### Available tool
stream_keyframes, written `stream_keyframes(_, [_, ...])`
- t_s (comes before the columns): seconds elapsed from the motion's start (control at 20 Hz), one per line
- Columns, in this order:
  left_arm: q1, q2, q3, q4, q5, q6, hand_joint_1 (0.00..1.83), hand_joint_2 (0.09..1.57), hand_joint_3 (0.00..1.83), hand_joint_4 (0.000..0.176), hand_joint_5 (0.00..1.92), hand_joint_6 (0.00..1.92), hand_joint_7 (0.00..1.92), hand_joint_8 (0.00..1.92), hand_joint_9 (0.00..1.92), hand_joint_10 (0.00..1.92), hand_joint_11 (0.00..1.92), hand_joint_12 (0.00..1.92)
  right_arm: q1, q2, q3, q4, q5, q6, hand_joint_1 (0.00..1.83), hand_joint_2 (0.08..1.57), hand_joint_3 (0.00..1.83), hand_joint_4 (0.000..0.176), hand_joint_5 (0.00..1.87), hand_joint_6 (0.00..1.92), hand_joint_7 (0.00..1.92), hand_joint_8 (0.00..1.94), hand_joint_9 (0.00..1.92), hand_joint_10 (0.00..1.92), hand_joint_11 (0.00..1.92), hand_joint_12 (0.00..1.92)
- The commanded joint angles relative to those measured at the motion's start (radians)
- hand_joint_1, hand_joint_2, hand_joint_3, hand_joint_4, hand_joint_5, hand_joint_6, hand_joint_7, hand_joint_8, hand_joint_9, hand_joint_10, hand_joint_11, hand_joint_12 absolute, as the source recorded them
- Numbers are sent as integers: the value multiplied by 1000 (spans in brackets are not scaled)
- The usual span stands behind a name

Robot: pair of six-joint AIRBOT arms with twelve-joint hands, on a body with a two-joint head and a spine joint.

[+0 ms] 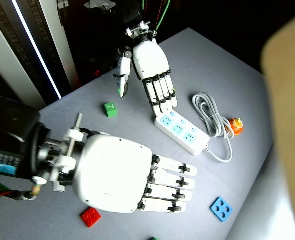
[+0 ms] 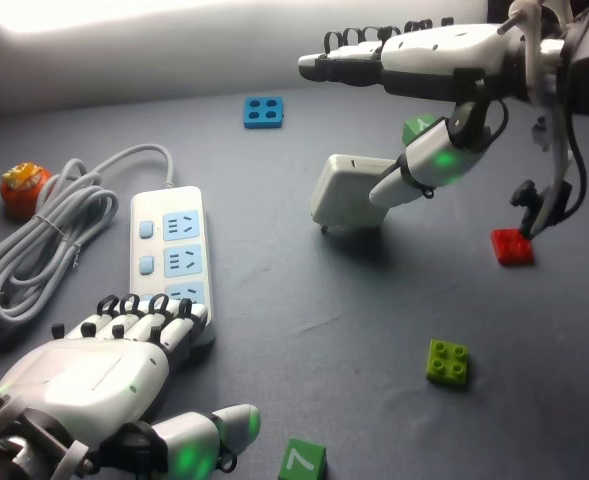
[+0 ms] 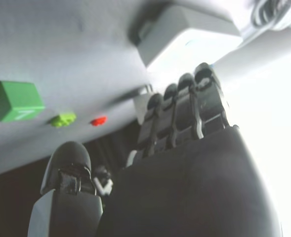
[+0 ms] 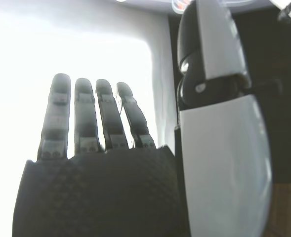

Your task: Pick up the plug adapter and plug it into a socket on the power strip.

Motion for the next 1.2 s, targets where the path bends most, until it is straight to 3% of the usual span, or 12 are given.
stream_keyframes(0.0, [0, -5, 5, 74, -81, -10, 0, 1241, 2, 0, 4, 2, 4, 2, 3, 1, 27, 21, 23, 3, 21, 10, 20, 30, 1170, 973, 8, 0, 0, 0, 0, 0, 0, 0, 0, 133])
stream_keyframes(0.15, [8, -16, 19, 79, -86, -14, 0, 1244, 3, 0, 0, 0, 0, 0, 0, 0, 15, 19, 33, -31, 106, 10, -65, 78, 1180, 989, 8, 0, 0, 0, 0, 0, 0, 0, 0, 163])
stream_keyframes(0.25, [7, -20, 24, 79, -86, -14, 0, 1236, 0, 0, 0, 0, 0, 0, 0, 0, 25, 26, 35, -58, 174, -6, -190, 135, 1168, 991, 5, 0, 0, 0, 0, 0, 0, 0, 0, 145])
stream_keyframes(0.35, [3, -32, 34, 80, -86, -14, 0, 1242, 2, 0, 4, 1, 1, 0, 0, 0, 24, 28, 46, -90, 254, -187, -339, 388, 1153, 997, 3, 0, 0, 0, 0, 0, 0, 0, 0, 197])
stream_keyframes(0.4, [1, -39, 39, 80, -86, -14, 0, 1243, 2, 0, 21, 8, 19, 7, 12, 5, 28, 31, 45, -95, 274, -252, -340, 522, 1140, 988, 0, 0, 0, 0, 0, 0, 0, 0, 0, 224])
stream_keyframes(0.45, [-1, -44, 43, 80, -86, -14, 0, 1243, 2, 0, 27, 10, 23, 8, 10, 4, 25, 32, 43, -96, 281, -253, -324, 555, 1111, 993, 1, 0, 0, 0, 0, 0, 0, 0, 0, 203])
stream_keyframes(0.85, [-7, -80, 67, 80, -86, -12, 0, 1242, 0, 0, 21, 3, 12, 3, 0, 0, 9, 38, 16, -169, 318, -328, -206, 529, 1107, 968, 0, 0, 20, 1, 2, 0, 0, 0, 0, 312])
stream_keyframes(0.95, [-7, -85, 73, 80, -86, -12, 0, 1241, 0, 0, 27, 5, 21, 5, 7, 3, 20, 48, 12, -198, 340, -420, -205, 575, 1124, 961, 0, 0, 52, 9, 35, 8, 33, 10, 0, 356])
stream_keyframes(1.15, [-7, -86, 80, 80, -85, -4, 0, 1245, 1, 0, 10, 1, 4, 0, 3, 0, 5, 58, 1, -231, 371, -429, -179, 598, 1116, 972, 1, 0, 92, 8, 89, 8, 82, 15, 0, 503])
